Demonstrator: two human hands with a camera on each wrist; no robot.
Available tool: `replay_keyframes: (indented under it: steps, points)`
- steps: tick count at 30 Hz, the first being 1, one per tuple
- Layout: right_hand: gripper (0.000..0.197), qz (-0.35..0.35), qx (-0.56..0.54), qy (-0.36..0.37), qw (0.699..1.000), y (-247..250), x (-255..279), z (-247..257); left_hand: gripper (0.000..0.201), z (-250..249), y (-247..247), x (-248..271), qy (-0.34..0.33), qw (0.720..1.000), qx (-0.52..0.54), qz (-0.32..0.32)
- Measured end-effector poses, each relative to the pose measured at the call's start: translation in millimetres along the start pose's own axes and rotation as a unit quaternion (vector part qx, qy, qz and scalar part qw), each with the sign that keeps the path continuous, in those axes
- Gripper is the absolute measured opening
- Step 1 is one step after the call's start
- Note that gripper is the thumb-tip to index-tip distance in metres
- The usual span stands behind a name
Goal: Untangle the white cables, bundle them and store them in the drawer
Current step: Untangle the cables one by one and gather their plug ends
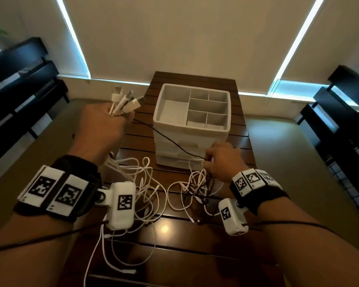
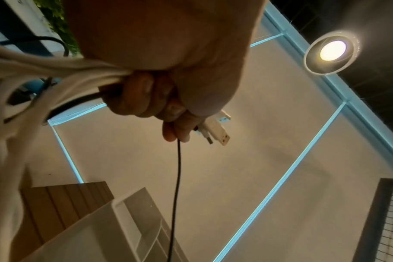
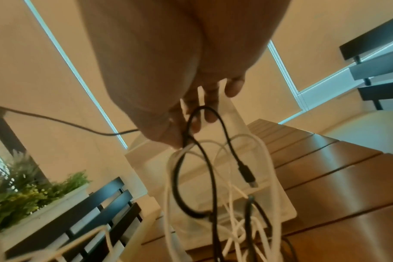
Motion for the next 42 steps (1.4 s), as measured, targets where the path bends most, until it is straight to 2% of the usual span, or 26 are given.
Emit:
replay_keyframes:
  steps: [2, 5, 7, 9, 11, 12, 15, 17, 19, 22, 25, 27, 28, 29, 32, 34, 37, 39, 40, 42]
  points:
    - [0.014, -0.027, -0.01, -0.008, 1.0, 9, 3, 0, 0.024, 6, 1, 1, 0.013, 1.0, 0.005, -0.005]
    - [0.013, 0.026, -0.042, -0.044, 0.998, 4, 5, -7, 0.013, 12, 7, 0, 0.025, 0.999, 0.008, -0.039]
    - [0.011, 0.014, -0.05, -0.05, 0.997, 6, 7, -9, 0.007, 13, 11, -1, 0.021, 0.999, -0.013, -0.04]
    - [0.01, -0.032, -0.147, -0.007, 0.989, 17, 11, -1, 0.005, 18, 9, -5, 0.024, 0.996, -0.084, -0.017]
    - [0.006, -0.071, -0.283, 0.036, 0.956, 30, 15, 8, 0.006, 21, 4, -5, 0.039, 0.981, -0.188, 0.006]
    - [0.005, -0.086, -0.307, 0.043, 0.947, 37, 16, 11, 0.009, 20, 0, -5, 0.036, 0.976, -0.216, 0.013]
    - [0.001, -0.055, -0.235, 0.038, 0.97, 42, 14, 22, 0.022, 3, -22, 5, 0.003, 0.984, -0.177, 0.024]
    - [0.003, -0.032, -0.196, 0.048, 0.979, 41, 14, 35, 0.02, -8, -50, 15, -0.025, 0.993, -0.087, 0.08]
    - [0.008, -0.021, -0.212, 0.077, 0.974, 41, 16, 48, 0.016, -13, -83, 26, -0.03, 0.985, -0.016, 0.167]
    - [0.023, -0.012, -0.257, 0.116, 0.959, 45, 19, 56, 0.019, -5, -116, 30, -0.039, 0.965, -0.03, 0.256]
    - [0.023, 0.036, -0.347, 0.099, 0.932, 39, 23, 51, 0.027, -1, -127, 29, -0.053, 0.954, -0.081, 0.283]
    - [0.022, 0.082, -0.403, 0.068, 0.909, 28, 23, 44, 0.019, -3, -122, 26, -0.054, 0.959, -0.087, 0.263]
    - [0.018, 0.099, -0.406, 0.058, 0.907, 23, 23, 41, 0.014, -5, -117, 23, -0.053, 0.965, -0.079, 0.245]
    - [0.014, 0.113, -0.381, 0.052, 0.916, 20, 22, 37, 0.011, -9, -111, 20, -0.054, 0.969, -0.072, 0.229]
    - [0.008, 0.139, -0.21, 0.034, 0.967, 7, 16, 28, 0.012, -22, -94, 10, -0.083, 0.973, -0.111, 0.187]
    - [0.008, 0.122, -0.139, 0.021, 0.983, 2, 12, 24, 0.012, -30, -80, 5, -0.096, 0.977, -0.113, 0.152]
    - [0.011, 0.061, -0.151, 0.008, 0.987, 4, 8, 20, 0.008, -35, -60, 1, -0.109, 0.98, -0.115, 0.122]
    - [0.013, 0.008, -0.169, 0.022, 0.985, 11, 6, 20, 0.017, -36, -47, -2, -0.113, 0.982, -0.12, 0.094]
    - [0.013, 0.01, -0.184, 0.033, 0.982, 11, 6, 22, 0.027, -38, -41, -3, -0.116, 0.983, -0.116, 0.076]
    - [0.014, 0.061, -0.198, 0.056, 0.977, 4, 6, 29, 0.036, -42, -34, 0, -0.119, 0.986, -0.1, 0.057]
Point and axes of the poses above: each hand's wrist, its own x-axis away from the middle knuckle, its own y-axis out of the back of the hand, z = x × y, the point moved 7 cm from there along -x, towards the middle knuckle, and after that the axes turned 9 degrees about z, right-handed, at the moved point
